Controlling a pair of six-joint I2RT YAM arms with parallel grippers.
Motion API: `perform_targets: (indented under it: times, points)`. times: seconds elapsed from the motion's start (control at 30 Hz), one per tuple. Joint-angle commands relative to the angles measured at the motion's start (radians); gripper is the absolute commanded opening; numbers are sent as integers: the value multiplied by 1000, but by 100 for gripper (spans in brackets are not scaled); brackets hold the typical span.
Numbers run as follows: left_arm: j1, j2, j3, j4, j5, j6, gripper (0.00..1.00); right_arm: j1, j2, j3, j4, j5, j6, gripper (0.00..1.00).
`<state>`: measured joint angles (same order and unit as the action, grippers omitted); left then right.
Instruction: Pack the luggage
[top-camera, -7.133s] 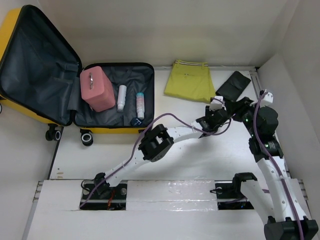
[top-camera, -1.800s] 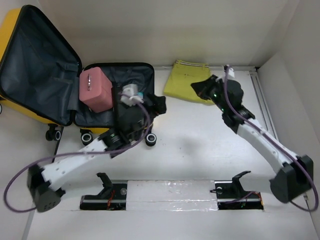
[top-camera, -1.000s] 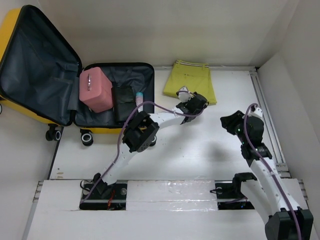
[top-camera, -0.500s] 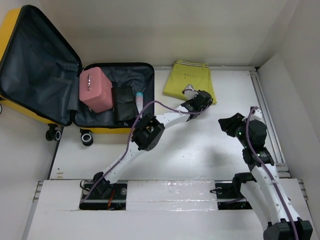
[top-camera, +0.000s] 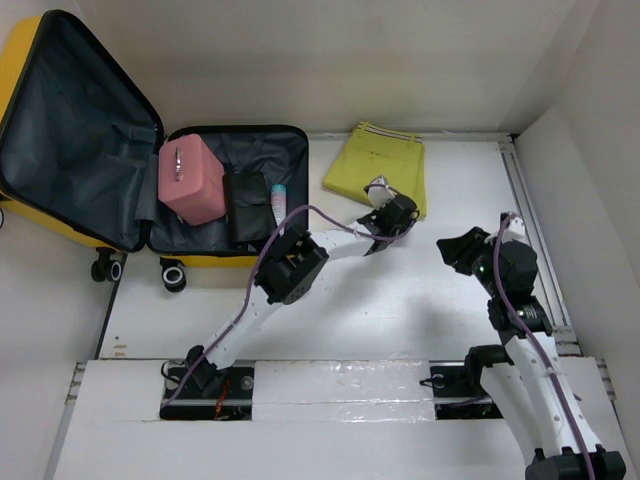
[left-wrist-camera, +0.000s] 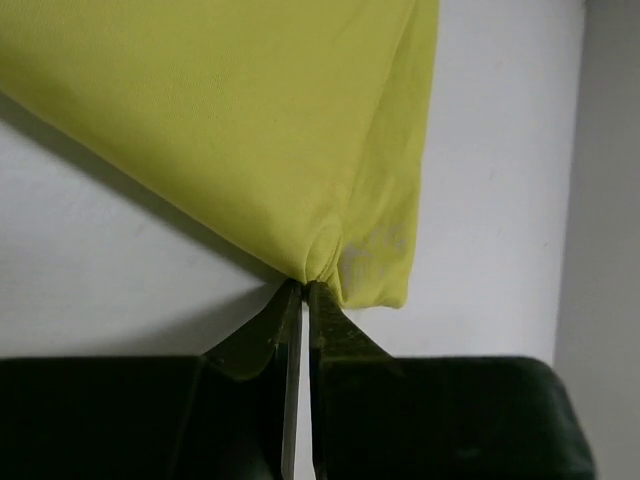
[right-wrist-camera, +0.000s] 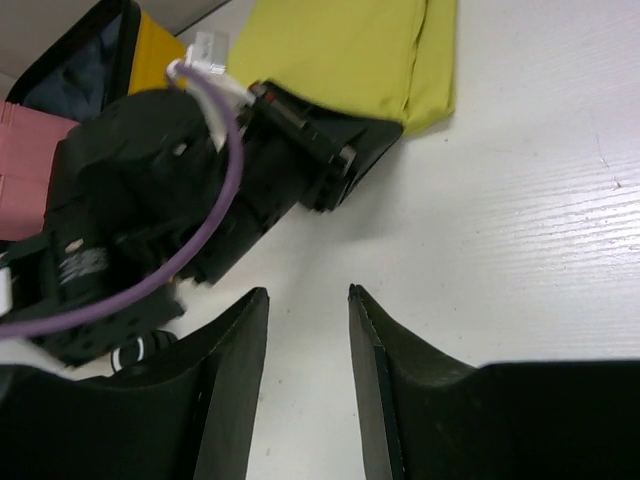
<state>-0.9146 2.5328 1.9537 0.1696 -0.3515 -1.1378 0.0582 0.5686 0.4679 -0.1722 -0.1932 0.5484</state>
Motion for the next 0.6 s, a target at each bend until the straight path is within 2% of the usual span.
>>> perform_targets:
  times: [0.0, 0.13, 0.17, 0.2, 0.23, 0.33, 0.43, 0.57]
  points:
    - [-87, -190, -251, 57, 11, 157, 0, -8, 23, 44, 23, 9, -18, 44]
    - [-121, -311, -431, 79, 11, 182, 0, -8, 33, 66, 23, 20, -18, 44]
    - [-121, -336, -467, 88, 11, 191, 3, -8, 33, 66, 23, 20, -18, 44]
    - [-121, -362, -501, 100, 11, 191, 13, -8, 33, 66, 23, 20, -18, 44]
    - [-121, -408, -554, 100, 2, 191, 35, -8, 33, 66, 23, 20, -18, 44]
    - [-121, -507, -654, 100, -74, 193, 62, -8, 42, 66, 37, 20, -18, 44]
    - [-121, -562, -722, 100, -145, 141, 66, -8, 63, 57, 63, 0, -8, 44]
    - [-53, -542, -751, 76, -121, 44, 66, -8, 73, 57, 74, -11, -8, 44]
